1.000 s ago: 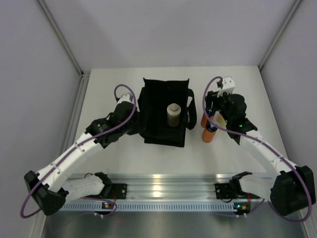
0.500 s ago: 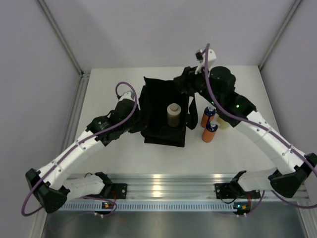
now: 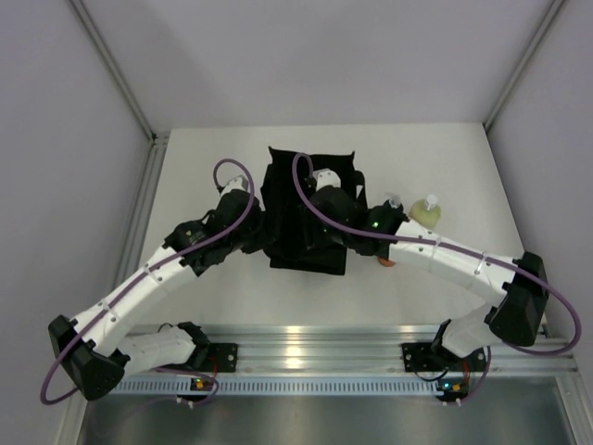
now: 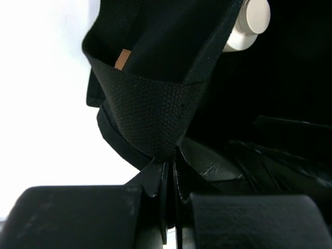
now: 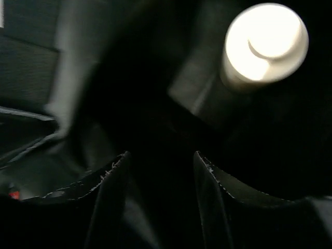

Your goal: Take the personal care products out of the canvas bag

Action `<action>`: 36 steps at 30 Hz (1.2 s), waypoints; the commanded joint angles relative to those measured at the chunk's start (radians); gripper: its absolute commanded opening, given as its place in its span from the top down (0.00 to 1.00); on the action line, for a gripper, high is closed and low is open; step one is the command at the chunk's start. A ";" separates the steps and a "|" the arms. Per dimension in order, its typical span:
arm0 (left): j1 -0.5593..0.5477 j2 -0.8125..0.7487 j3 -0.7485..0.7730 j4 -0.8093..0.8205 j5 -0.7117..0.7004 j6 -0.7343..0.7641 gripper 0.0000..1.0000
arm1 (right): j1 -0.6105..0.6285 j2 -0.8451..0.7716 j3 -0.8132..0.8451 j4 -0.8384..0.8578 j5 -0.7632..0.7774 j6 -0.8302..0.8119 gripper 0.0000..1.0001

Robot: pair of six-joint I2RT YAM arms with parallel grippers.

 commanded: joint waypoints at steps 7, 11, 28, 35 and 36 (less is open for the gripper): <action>0.000 0.010 -0.083 0.057 0.043 -0.046 1.00 | -0.072 0.121 0.096 -0.040 0.122 -0.023 0.40; 0.000 -0.002 -0.143 0.074 0.042 -0.051 1.00 | -0.129 0.193 0.170 -0.040 0.141 -0.049 0.34; 0.000 -0.019 -0.131 0.074 0.025 -0.026 1.00 | -0.240 0.340 0.268 -0.041 0.138 -0.183 0.29; 0.000 -0.030 -0.126 0.074 0.031 -0.016 1.00 | -0.261 0.388 0.284 -0.038 0.128 -0.174 0.34; 0.000 -0.031 -0.127 0.074 0.030 -0.015 1.00 | -0.266 0.394 0.282 -0.038 0.125 -0.172 0.36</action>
